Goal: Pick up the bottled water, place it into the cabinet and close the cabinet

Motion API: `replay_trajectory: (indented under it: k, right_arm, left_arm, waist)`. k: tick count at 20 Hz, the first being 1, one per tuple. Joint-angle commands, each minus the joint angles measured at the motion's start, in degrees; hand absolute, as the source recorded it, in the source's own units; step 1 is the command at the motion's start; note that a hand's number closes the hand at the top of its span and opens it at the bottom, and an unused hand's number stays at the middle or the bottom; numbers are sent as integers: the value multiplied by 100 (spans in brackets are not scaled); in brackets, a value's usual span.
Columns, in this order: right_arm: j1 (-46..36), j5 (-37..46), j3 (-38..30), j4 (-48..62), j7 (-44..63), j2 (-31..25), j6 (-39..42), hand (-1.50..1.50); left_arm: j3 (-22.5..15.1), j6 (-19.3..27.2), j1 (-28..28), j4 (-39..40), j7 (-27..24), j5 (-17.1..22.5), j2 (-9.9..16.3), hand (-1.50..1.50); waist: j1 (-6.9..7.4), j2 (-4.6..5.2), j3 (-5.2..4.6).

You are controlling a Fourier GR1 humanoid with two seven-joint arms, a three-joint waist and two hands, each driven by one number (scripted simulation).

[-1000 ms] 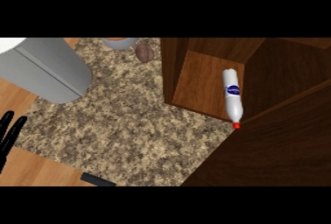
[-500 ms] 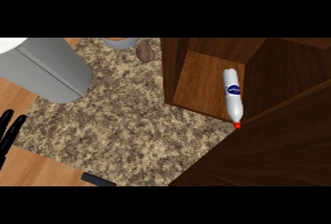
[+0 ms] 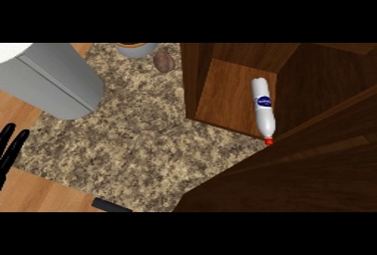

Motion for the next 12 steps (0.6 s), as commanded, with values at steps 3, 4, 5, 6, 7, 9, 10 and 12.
replay_trajectory:
  k: [3,4,5,6,7,9,10,12]
  right_arm:
    - [-1137,-42,-173,1141,737,750,-584,150]
    - [-1329,-49,-201,1375,809,856,-626,150]
    - [-1541,-67,-259,1528,855,958,-664,150]
    - [-1815,-112,-264,1712,997,1085,-705,150]
    - [-2034,-53,-441,1960,1087,1190,-863,150]
    - [-2512,211,-675,2378,1095,1525,-1250,150]
    - [-2745,370,-775,2565,1088,1671,-1451,150]
    - [-3244,582,-957,3032,1190,1897,-1773,150]
  left_arm:
    - [33,-16,-51,71,17,23,3,-150]
    - [79,-105,-43,110,9,59,42,-150]
    - [33,-133,-35,178,35,43,36,-150]
    - [14,-57,-97,118,26,47,-21,-150]
    - [17,-93,-1,118,38,48,7,-150]
    - [9,-163,21,202,13,48,-19,-150]
    - [107,-80,-15,276,-8,96,-30,-150]
    - [94,-95,46,262,34,129,-15,-150]
  waist:
    - [8,-35,34]
    - [23,-44,38]
    - [23,-22,32]
    - [-64,-66,46]
    - [-19,-81,54]
    - [-116,-100,62]
    - [-162,-106,67]
    - [-197,-130,77]
